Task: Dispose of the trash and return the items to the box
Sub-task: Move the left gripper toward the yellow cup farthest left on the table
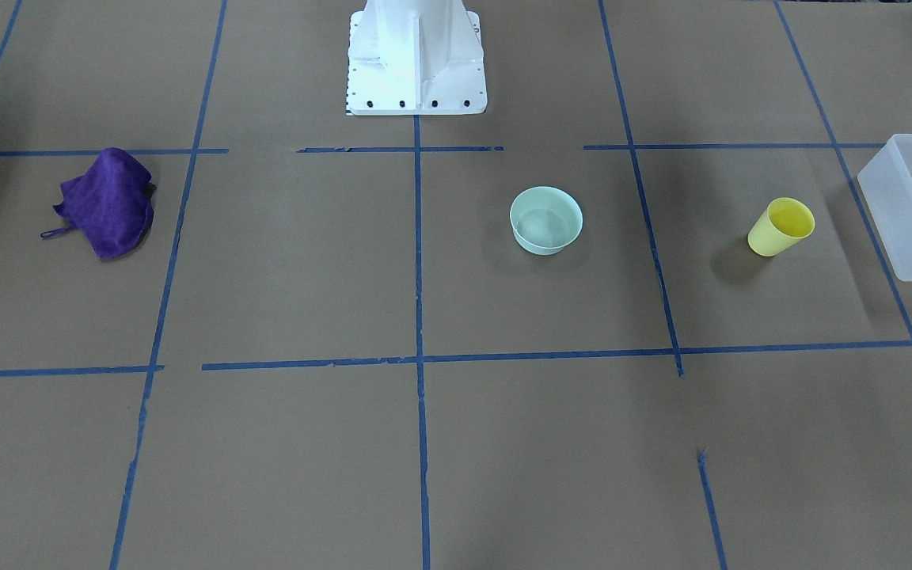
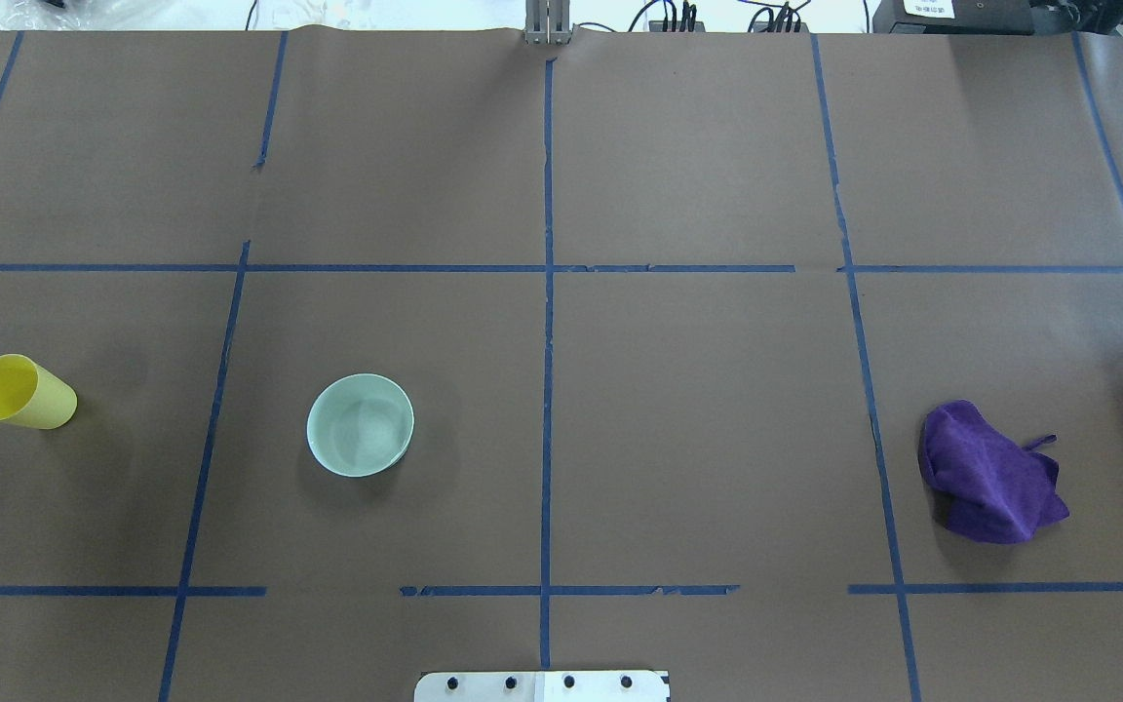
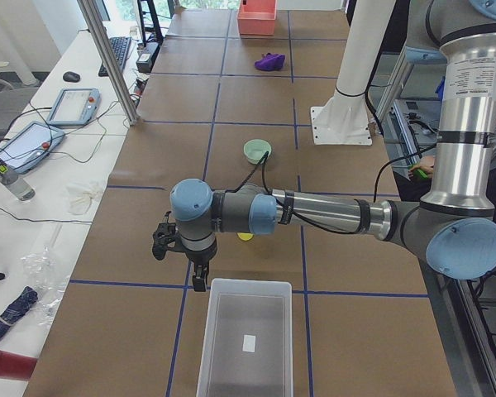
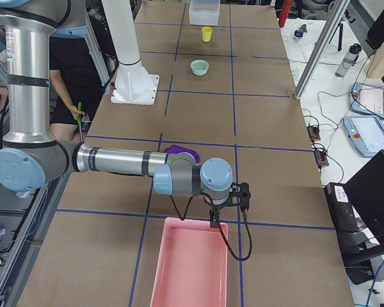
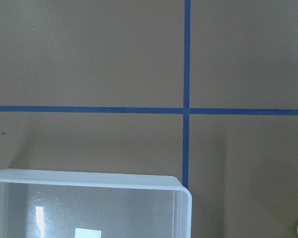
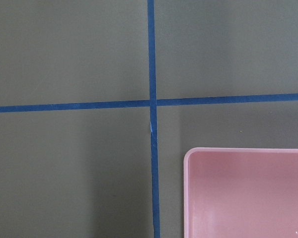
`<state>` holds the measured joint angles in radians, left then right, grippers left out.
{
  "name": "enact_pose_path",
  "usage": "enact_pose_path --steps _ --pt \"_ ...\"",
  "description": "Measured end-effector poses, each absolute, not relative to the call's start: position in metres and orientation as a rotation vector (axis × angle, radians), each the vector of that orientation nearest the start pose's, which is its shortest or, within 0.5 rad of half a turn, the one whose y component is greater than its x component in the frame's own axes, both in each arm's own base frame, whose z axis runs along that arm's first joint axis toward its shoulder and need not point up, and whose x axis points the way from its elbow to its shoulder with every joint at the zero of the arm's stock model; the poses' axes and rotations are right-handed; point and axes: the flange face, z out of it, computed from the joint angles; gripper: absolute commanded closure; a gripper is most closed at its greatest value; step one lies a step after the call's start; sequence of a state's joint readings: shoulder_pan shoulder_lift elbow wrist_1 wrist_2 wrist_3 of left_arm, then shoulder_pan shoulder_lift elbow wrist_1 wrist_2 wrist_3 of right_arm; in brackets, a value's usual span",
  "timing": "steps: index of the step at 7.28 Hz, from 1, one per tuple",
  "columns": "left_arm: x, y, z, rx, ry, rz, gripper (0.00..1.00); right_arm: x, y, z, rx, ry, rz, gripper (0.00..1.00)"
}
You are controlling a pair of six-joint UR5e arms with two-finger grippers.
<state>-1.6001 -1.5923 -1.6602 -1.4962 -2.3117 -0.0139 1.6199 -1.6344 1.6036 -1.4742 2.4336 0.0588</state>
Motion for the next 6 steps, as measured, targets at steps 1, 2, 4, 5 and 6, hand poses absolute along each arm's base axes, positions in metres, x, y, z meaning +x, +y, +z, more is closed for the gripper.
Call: enact_pose_path --steps 1,2,4,5,6 --pt "-0.081 -0.5 0.611 0.046 0.741 -0.026 0.0 0.081 -0.466 0.656 0.059 -0.863 0.072 0.0" --pt "-0.08 -0.502 0.605 0.065 0.752 -0.018 0.0 0.081 -0.466 0.655 0.061 -0.864 0.072 0.0" --pt "-0.071 -0.508 0.591 0.143 0.821 0.026 0.0 0.081 -0.467 0.649 0.074 -0.865 0.067 0.0" --pt "-0.054 -0.514 0.582 0.179 0.844 0.072 0.0 0.081 -0.467 0.647 0.078 -0.865 0.065 0.0" --pt "-0.036 -0.518 0.573 0.21 0.858 0.115 0.0 0.081 -0.467 0.646 0.078 -0.867 0.065 0.0"
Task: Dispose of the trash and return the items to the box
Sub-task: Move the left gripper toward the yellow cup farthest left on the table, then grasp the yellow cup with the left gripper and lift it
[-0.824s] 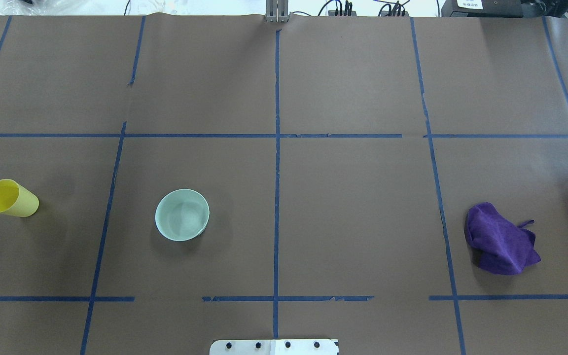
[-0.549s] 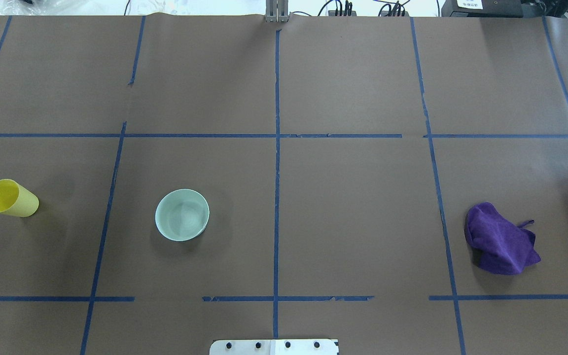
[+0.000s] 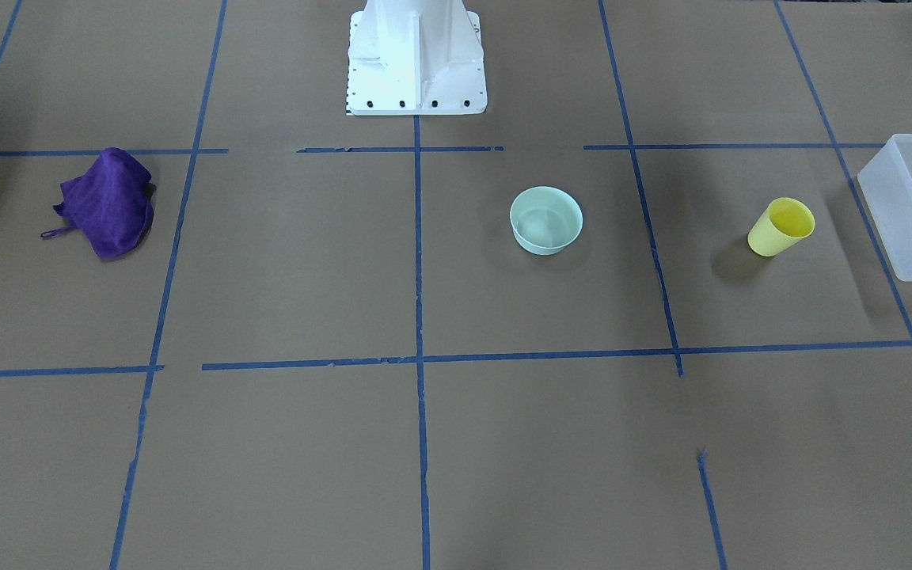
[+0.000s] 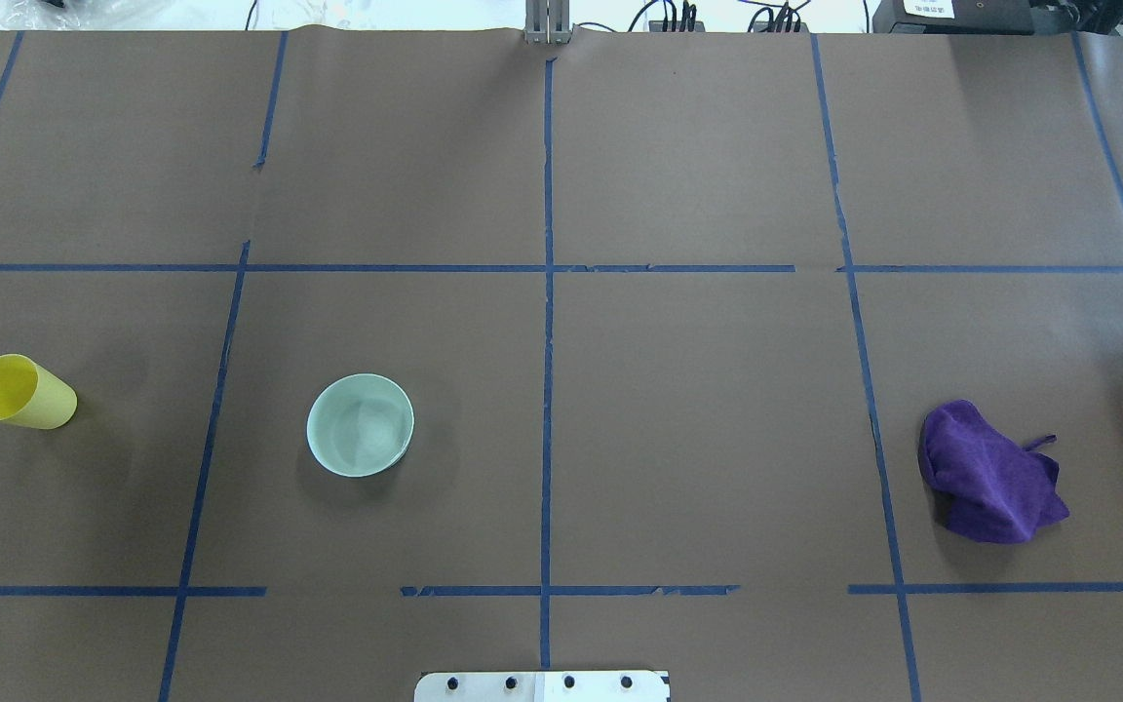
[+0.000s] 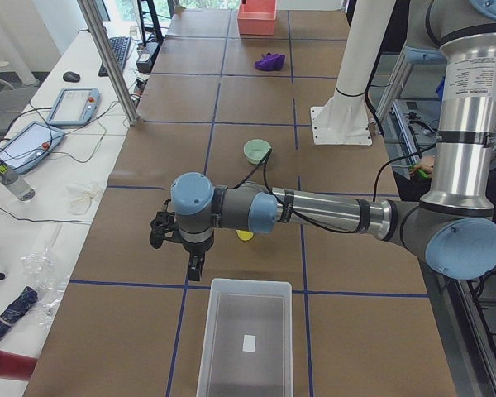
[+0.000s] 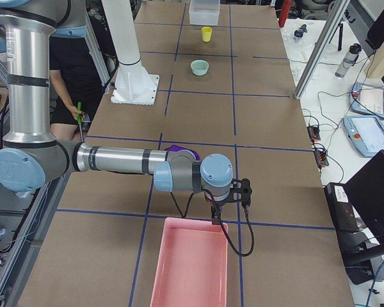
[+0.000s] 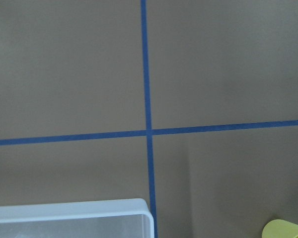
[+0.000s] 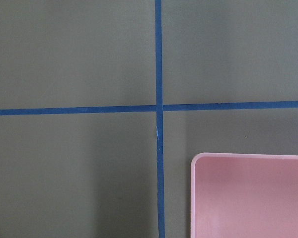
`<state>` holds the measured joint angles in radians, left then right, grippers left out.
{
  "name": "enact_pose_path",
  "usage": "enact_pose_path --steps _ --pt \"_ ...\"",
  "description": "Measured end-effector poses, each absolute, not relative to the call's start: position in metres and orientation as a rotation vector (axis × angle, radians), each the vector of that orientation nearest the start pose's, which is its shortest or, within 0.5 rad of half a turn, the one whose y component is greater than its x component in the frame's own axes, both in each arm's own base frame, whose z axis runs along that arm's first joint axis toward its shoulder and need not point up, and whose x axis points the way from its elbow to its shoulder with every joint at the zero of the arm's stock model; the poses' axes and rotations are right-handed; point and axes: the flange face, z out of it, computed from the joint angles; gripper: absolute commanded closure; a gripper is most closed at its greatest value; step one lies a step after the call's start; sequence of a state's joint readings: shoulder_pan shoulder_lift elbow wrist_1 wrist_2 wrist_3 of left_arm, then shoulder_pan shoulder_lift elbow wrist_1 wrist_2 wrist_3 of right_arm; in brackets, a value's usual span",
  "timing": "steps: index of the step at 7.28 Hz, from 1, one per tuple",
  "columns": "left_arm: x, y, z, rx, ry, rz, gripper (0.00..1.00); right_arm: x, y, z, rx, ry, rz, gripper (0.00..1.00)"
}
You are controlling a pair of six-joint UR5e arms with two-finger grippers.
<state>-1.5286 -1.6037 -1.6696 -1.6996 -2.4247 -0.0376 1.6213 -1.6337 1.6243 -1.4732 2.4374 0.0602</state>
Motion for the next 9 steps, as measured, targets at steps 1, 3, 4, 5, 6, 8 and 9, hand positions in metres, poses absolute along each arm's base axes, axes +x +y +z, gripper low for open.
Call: enact_pose_path --steps 1,3,4,5,6,8,9 --pt "-0.027 -0.519 0.566 0.241 0.871 0.146 0.0 0.081 -0.468 0.644 0.082 -0.867 0.065 0.0" --pt "0.01 -0.517 0.56 0.246 0.882 0.212 0.0 0.081 -0.473 0.634 0.102 -0.865 0.052 0.0" --pt "0.031 -0.515 0.56 0.223 0.876 0.198 0.0 0.08 -0.474 0.632 0.105 -0.866 0.049 0.0" --pt "0.052 -0.503 0.562 0.207 0.872 0.147 0.0 0.079 -0.473 0.633 0.102 -0.866 0.048 0.0" --pt "0.072 -0.48 0.569 0.211 0.876 0.087 0.0 0.079 -0.472 0.636 0.096 -0.863 0.048 0.0" --pt "0.118 -0.441 0.581 0.203 0.893 0.008 0.0 0.076 -0.472 0.638 0.09 -0.864 0.048 0.0" --pt "0.138 -0.43 0.585 0.187 0.892 0.006 0.0 0.075 -0.473 0.638 0.083 -0.866 0.057 0.0"
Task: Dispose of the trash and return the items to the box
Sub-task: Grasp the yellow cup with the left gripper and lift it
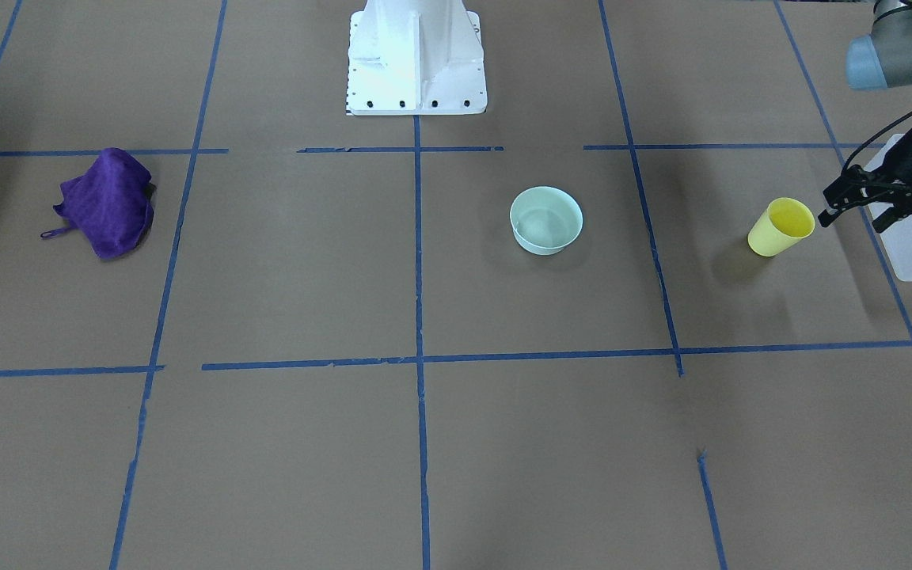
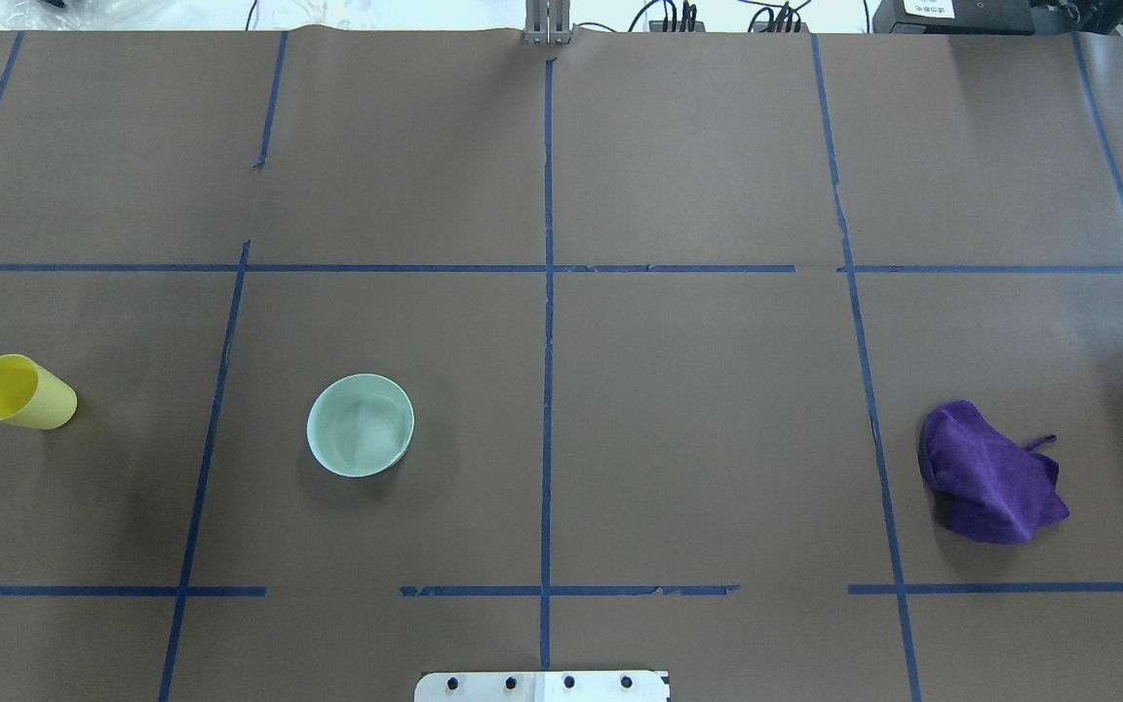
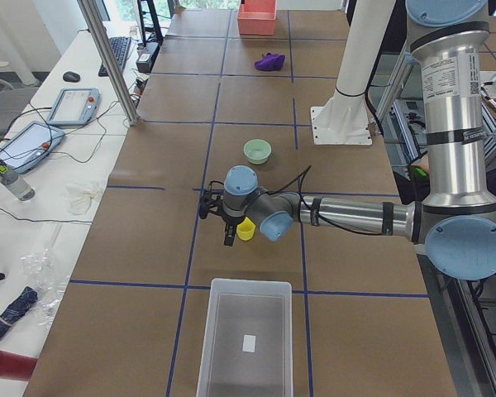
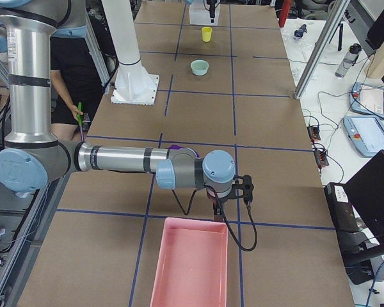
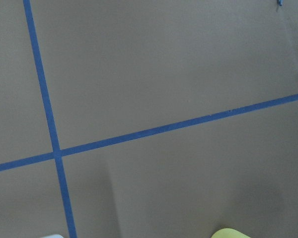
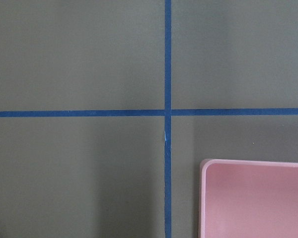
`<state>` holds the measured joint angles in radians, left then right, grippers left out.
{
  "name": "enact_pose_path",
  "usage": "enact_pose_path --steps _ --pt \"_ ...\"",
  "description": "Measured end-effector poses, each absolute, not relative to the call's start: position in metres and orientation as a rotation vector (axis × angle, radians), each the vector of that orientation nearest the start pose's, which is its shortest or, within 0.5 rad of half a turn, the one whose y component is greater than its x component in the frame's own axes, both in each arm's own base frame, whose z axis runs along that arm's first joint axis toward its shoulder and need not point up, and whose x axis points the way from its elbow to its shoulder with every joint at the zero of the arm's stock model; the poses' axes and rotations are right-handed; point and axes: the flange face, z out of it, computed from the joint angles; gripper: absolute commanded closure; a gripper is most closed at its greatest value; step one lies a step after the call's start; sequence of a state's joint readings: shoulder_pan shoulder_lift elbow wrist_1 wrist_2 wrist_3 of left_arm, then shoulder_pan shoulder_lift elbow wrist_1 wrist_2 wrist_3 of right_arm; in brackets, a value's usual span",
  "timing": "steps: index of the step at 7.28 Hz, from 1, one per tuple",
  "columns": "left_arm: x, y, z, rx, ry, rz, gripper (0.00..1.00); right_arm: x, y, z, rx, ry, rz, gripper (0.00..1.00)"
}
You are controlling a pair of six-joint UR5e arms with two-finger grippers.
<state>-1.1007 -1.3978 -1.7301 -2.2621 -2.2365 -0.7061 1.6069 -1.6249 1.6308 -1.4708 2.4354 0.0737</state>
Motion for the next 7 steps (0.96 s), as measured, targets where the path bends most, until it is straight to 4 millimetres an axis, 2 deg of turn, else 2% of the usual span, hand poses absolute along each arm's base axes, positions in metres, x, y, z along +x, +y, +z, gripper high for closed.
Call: enact_pose_path --steps 2,4,5,6,7 --pt "0.163 -0.418 0.592 0.158 0.884 0.033 0.03 0.07 -0.474 0.636 0.07 -0.872 0.075 0.0" --pt "0.173 -0.414 0.599 0.144 0.875 0.052 0.23 0.069 -0.475 0.63 0.077 -0.879 0.073 0.0" --pt "0.175 -0.413 0.603 0.137 0.869 0.057 0.4 0.068 -0.475 0.628 0.08 -0.884 0.07 0.0" --pt "0.177 -0.413 0.608 0.133 0.861 0.058 0.72 0.068 -0.475 0.626 0.082 -0.888 0.069 0.0" --pt "0.179 -0.414 0.612 0.134 0.851 0.058 1.0 0.068 -0.475 0.626 0.083 -0.889 0.068 0.0"
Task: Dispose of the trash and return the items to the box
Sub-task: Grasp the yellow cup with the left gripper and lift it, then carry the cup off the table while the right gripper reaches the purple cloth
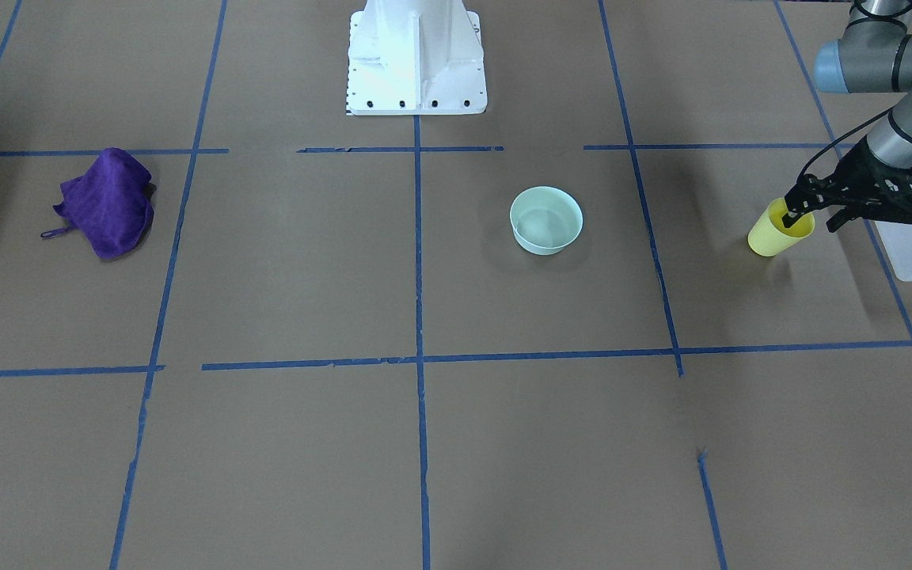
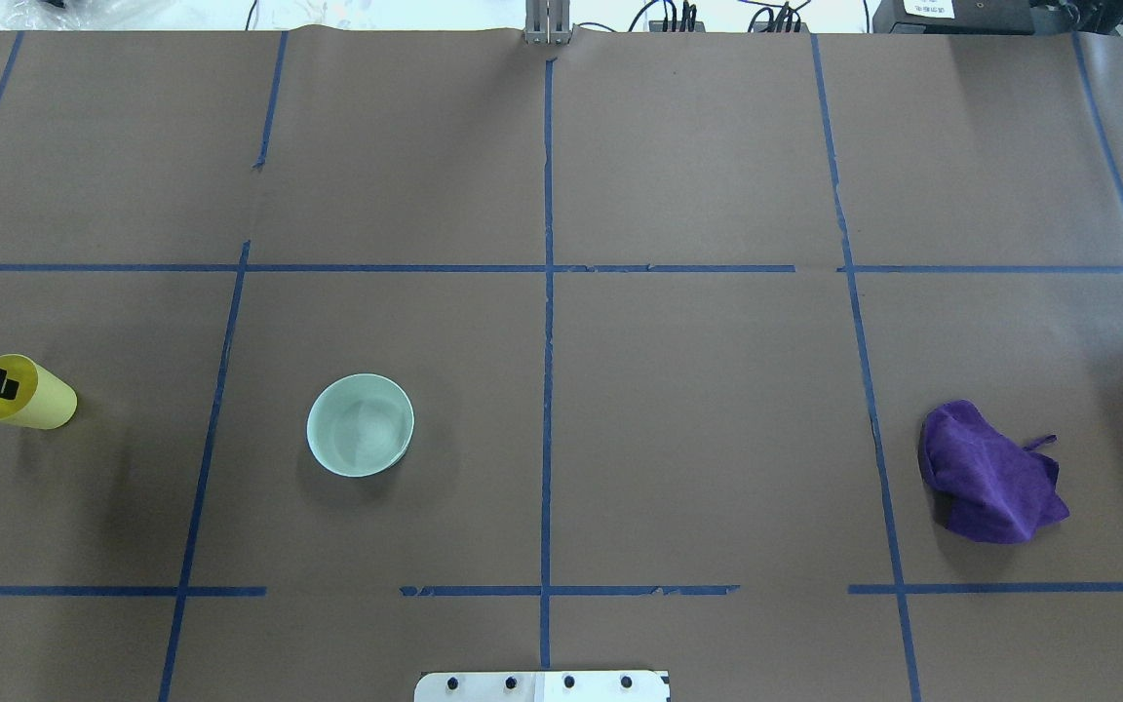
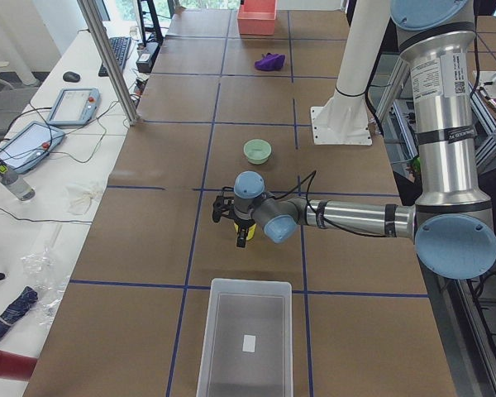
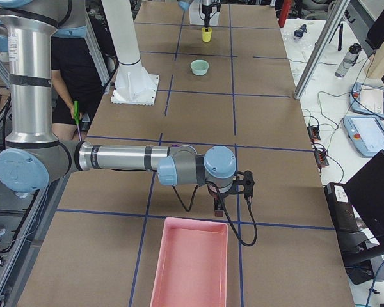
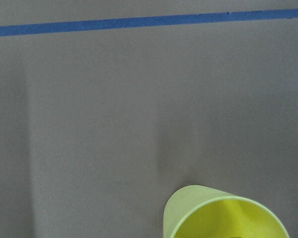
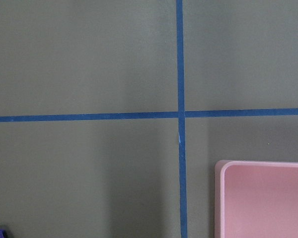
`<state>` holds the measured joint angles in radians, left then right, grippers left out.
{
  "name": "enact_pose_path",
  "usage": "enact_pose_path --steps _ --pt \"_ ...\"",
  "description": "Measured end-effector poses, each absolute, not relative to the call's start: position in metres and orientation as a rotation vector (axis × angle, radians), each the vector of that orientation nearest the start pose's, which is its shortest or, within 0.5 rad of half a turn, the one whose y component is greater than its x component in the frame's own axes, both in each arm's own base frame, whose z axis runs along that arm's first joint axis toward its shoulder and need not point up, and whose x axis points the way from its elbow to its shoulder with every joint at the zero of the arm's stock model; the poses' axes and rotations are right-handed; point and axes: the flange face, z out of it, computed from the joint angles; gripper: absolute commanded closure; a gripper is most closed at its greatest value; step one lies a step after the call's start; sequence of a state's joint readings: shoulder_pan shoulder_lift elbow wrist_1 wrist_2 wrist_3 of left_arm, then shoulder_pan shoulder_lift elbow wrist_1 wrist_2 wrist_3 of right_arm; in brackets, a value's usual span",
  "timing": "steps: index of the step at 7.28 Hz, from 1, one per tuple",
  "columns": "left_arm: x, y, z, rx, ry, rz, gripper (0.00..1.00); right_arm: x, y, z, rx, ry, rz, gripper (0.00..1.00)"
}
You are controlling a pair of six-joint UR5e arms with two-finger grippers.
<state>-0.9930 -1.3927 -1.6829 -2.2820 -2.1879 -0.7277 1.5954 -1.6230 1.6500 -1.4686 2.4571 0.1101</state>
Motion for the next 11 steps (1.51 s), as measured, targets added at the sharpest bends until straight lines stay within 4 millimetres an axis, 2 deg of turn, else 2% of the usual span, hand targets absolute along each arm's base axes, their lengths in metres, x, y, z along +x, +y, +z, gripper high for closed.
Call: enact_pose_path --steps 5,7,9,10,11 --pt "0.182 -0.419 0.6 0.144 0.864 0.055 1.0 0.066 -0.48 0.615 0.096 -0.909 0.059 0.0" --pt "0.175 -0.417 0.576 0.117 0.904 0.059 1.0 0.06 -0.488 0.603 0.107 -0.913 0.051 0.0" --pt "0.15 -0.422 0.537 0.11 0.902 0.03 1.0 0.034 -0.483 0.59 0.112 -0.917 0.068 0.0" --pt "0.129 -0.427 0.521 0.125 0.875 0.044 1.0 0.014 -0.477 0.588 0.12 -0.921 0.094 0.0" --pt "0.1 -0.438 0.512 0.148 0.838 0.06 1.0 -0.01 -0.468 0.588 0.124 -0.932 0.121 0.0"
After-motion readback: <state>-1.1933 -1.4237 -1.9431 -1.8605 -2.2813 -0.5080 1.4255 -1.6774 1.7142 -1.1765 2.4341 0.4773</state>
